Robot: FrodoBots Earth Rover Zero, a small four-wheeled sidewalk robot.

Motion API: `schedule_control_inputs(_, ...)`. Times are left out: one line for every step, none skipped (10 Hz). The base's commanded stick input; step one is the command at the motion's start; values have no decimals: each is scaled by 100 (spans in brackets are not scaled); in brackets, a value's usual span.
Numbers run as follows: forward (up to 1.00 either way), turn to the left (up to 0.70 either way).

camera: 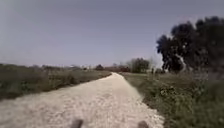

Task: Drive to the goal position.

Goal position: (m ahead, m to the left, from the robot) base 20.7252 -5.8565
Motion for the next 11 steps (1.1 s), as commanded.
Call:
schedule_control_inputs(70, -35)
schedule_control_inputs(70, -28)
schedule_control_inputs(70, 0)
schedule_control_inputs(70, 0)
schedule_control_inputs(70, 0)
schedule_control_inputs(70, 0)
schedule_control_inputs(70, 0)
schedule_control_inputs(70, 0)
schedule_control_inputs(70, 0)
schedule_control_inputs(70, 0)
schedule_control_inputs(70, 0)
